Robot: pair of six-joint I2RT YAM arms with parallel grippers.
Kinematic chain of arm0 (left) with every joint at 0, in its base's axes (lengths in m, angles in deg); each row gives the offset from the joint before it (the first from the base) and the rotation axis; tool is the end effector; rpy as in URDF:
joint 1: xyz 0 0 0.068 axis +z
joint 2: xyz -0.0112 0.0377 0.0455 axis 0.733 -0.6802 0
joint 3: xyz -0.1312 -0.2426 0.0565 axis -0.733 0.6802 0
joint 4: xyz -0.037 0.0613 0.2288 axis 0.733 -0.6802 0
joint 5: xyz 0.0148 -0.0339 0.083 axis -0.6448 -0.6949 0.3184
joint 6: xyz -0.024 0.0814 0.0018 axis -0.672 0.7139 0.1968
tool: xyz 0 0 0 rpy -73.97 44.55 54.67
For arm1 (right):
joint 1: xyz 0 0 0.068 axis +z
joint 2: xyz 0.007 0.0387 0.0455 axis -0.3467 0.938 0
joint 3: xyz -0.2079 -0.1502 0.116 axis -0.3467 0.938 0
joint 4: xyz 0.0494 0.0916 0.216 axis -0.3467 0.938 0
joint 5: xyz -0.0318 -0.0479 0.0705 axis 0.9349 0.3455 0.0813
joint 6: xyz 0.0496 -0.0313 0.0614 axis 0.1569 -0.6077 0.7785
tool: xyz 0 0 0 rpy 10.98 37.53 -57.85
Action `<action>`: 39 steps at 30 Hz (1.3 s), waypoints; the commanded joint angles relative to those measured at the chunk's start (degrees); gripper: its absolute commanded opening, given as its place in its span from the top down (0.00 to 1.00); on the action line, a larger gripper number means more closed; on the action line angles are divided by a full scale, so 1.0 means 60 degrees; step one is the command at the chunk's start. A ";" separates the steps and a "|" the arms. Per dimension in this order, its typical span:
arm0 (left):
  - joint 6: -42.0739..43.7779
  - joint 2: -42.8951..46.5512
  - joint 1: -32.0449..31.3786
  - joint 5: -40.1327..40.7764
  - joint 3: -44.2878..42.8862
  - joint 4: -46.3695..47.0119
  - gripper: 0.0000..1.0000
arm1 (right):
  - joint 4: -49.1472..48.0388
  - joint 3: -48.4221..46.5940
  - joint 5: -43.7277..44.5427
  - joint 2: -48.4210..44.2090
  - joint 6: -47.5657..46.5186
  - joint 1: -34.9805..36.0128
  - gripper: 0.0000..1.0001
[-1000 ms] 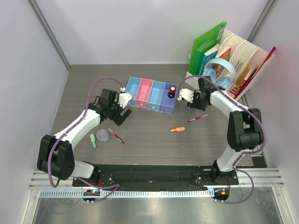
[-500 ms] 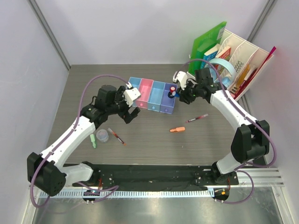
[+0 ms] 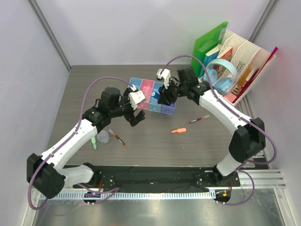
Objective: Sort the stationery into containers
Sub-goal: Pick up the stationery from the center of the board.
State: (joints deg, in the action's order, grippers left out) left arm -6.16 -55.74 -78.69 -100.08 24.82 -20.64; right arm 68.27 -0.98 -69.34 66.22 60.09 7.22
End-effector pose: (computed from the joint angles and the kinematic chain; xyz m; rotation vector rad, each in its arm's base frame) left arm 0.2149 -0.1650 0.3130 1.1233 1.7622 -0.5181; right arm 0.3044 0.2014 0.3193 -1.2030 1.8559 0.6390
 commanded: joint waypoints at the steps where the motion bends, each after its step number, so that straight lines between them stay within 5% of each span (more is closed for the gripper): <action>1: -0.0178 0.0045 -0.0059 -0.1052 -0.0659 0.0110 0.06 | -0.0821 0.0215 0.0047 0.0210 0.0476 0.0600 0.67; 8: -0.0207 -0.0116 -0.0103 -0.1962 -0.0865 -0.0373 0.23 | -0.1101 0.0523 0.0428 0.0372 0.0505 0.1406 0.67; 14: 0.0129 -0.0131 -0.0103 -0.2006 -0.0880 -0.0695 0.23 | -0.1203 0.0553 0.0663 0.0197 0.0549 0.1685 0.67; 19: 0.0569 -0.0116 -0.0103 -0.1670 -0.0924 -0.0974 0.10 | -0.1203 0.0801 0.0853 -0.0169 0.0490 0.1846 0.67; 24: 0.0745 -0.0190 -0.0103 -0.1581 -0.1069 -0.1004 0.09 | -0.1218 0.1167 0.1000 -0.0579 0.0461 0.2036 0.67; 39: 0.0789 -0.0790 -0.0103 -0.2503 -0.1554 -0.1516 0.24 | -0.1262 0.1651 0.1234 -0.1474 0.0651 0.2461 0.67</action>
State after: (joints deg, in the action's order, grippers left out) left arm -2.14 -59.43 -79.02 -112.25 17.95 -27.78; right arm 63.38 9.28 -62.41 60.56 63.18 21.08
